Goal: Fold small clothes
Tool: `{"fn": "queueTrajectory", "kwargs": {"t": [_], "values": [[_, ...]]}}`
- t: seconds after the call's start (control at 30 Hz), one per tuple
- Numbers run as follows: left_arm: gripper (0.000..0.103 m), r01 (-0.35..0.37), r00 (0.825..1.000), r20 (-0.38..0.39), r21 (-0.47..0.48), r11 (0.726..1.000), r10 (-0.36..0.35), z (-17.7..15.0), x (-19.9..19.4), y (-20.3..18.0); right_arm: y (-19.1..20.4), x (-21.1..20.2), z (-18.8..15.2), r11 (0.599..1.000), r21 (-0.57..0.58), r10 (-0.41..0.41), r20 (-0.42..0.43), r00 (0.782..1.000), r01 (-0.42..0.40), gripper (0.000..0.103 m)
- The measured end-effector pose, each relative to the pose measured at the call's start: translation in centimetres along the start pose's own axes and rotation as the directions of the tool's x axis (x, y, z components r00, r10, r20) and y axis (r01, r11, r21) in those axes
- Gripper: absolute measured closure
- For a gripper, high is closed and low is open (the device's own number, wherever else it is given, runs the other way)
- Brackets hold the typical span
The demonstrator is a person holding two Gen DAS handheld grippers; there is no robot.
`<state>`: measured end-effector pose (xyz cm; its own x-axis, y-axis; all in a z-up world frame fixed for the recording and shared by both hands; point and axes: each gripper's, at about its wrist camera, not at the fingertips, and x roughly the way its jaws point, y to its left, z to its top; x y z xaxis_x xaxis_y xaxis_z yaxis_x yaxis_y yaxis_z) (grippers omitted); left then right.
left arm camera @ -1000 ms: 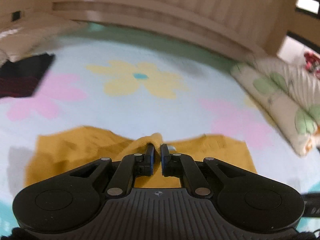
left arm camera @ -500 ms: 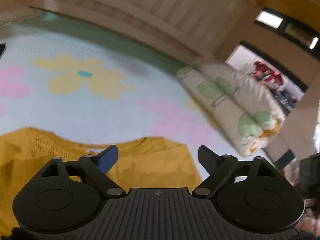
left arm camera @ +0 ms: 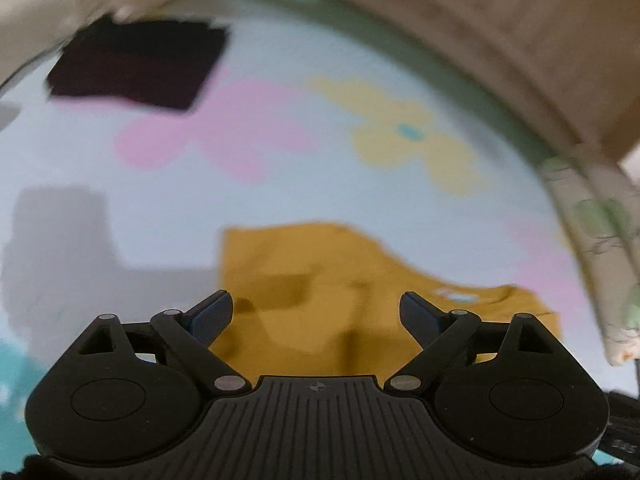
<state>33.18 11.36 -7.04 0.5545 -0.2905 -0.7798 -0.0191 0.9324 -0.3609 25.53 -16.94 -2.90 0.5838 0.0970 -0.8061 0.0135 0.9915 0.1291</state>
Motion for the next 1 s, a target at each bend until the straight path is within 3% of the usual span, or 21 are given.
{"fn": "queueTrajectory", "kwargs": {"t": [0.1,0.2,0.23,0.4,0.53,0.6,0.63,0.67,0.83,0.97,1.0], "values": [[0.012,-0.086,0.988,-0.127,0.053,0.995,0.092,-0.7,1.8,1.3,3.7,1.3,0.7,0.992,-0.122,0.023,0.013,1.0,-0.022,0.049],[0.013,-0.111,0.984,-0.118,0.166,0.98,0.132,-1.5,2.2,0.7,7.5,2.8,1.0,0.967,-0.254,0.034,0.027,0.999,-0.027,0.049],[0.013,-0.116,0.983,-0.119,0.161,0.98,0.136,-1.4,2.2,0.5,8.7,3.2,1.0,0.957,-0.288,0.043,0.028,0.999,-0.033,0.049],[0.013,-0.072,0.992,-0.102,0.031,0.997,0.074,-0.7,1.6,2.1,13.1,5.7,0.0,0.902,-0.427,0.065,0.004,0.998,-0.057,0.049],[0.013,-0.019,0.996,-0.085,-0.085,0.996,0.012,0.2,1.0,4.0,15.2,7.7,-1.7,0.848,-0.53,0.012,-0.012,1.0,-0.017,0.05],[0.013,-0.014,0.997,-0.074,-0.1,0.995,0.006,0.4,1.1,4.0,15.4,8.6,-2.2,0.832,-0.554,-0.025,-0.01,1.0,0.015,0.057],[0.013,-0.014,0.998,-0.069,-0.099,0.995,0.007,0.3,1.3,3.9,15.2,8.8,-2.2,0.833,-0.552,-0.04,0.001,0.999,0.034,0.084],[0.013,-0.013,0.998,-0.063,-0.099,0.995,0.007,0.4,1.2,4.0,14.7,8.8,-2.0,0.844,-0.534,-0.064,0.009,0.998,0.059,0.094],[0.013,0.007,0.999,-0.045,-0.114,0.993,-0.012,0.7,0.7,4.3,8.6,5.8,1.1,0.957,-0.274,-0.087,0.035,0.996,0.093,0.092],[0.013,0.012,0.999,-0.042,-0.109,0.994,-0.017,0.9,0.7,4.0,1.0,3.3,1.6,0.993,-0.051,-0.109,0.002,0.994,0.109,0.09],[0.013,0.01,0.999,-0.044,-0.105,0.994,-0.014,0.9,0.8,3.9,-0.8,3.2,1.5,0.995,-0.006,-0.101,-0.025,0.995,0.101,0.083]]}}
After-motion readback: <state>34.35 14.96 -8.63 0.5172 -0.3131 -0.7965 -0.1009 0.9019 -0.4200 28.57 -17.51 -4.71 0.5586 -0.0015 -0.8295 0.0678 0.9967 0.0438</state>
